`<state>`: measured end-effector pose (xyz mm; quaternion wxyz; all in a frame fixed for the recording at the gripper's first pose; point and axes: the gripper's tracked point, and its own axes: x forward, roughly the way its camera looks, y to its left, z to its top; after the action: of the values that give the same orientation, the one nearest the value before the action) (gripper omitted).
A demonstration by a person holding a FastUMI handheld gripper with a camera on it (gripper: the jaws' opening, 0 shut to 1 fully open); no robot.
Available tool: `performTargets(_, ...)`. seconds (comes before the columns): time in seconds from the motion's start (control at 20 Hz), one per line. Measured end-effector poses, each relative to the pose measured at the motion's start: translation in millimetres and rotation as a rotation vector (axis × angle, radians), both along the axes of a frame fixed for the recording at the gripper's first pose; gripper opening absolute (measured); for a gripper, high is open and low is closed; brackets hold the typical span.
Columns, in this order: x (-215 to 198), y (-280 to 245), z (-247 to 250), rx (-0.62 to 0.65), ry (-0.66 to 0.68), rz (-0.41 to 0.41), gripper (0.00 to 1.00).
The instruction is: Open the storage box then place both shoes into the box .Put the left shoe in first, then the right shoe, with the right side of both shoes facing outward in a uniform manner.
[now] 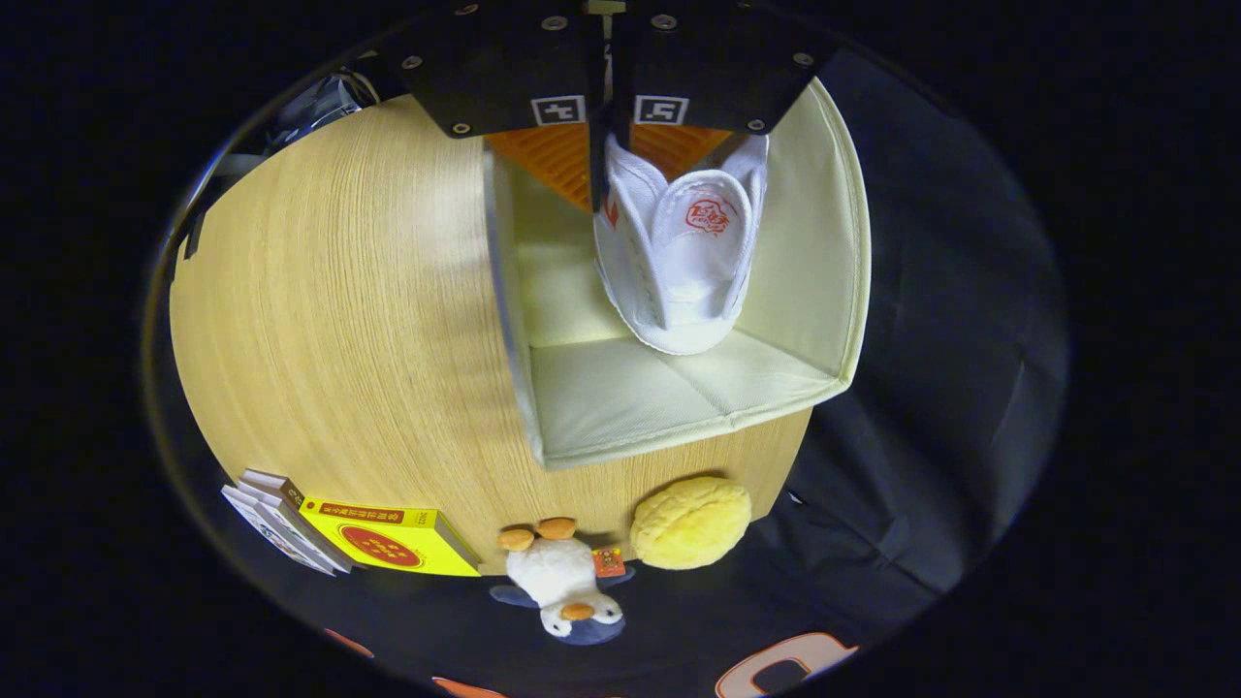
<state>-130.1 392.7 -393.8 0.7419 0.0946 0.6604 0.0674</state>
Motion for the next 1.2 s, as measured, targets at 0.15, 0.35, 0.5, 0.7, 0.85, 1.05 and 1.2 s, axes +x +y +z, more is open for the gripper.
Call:
performTargets(0.15,-12,7,3,0.029,0.047,0.071,0.12)
performTargets(0.35,-14,3,19,0.098,0.041,0.082,0.22)
performTargets(0.5,-15,-1,37,0.168,0.035,0.085,0.26)
performTargets(0.7,-10,-9,69,0.282,-0.040,0.109,0.29)
performTargets(0.85,-1,-28,88,0.315,-0.134,0.129,0.37)
performTargets(1.05,18,-63,113,0.370,-0.285,0.105,0.50)
performTargets(1.2,33,-101,132,0.359,-0.408,0.083,0.62)
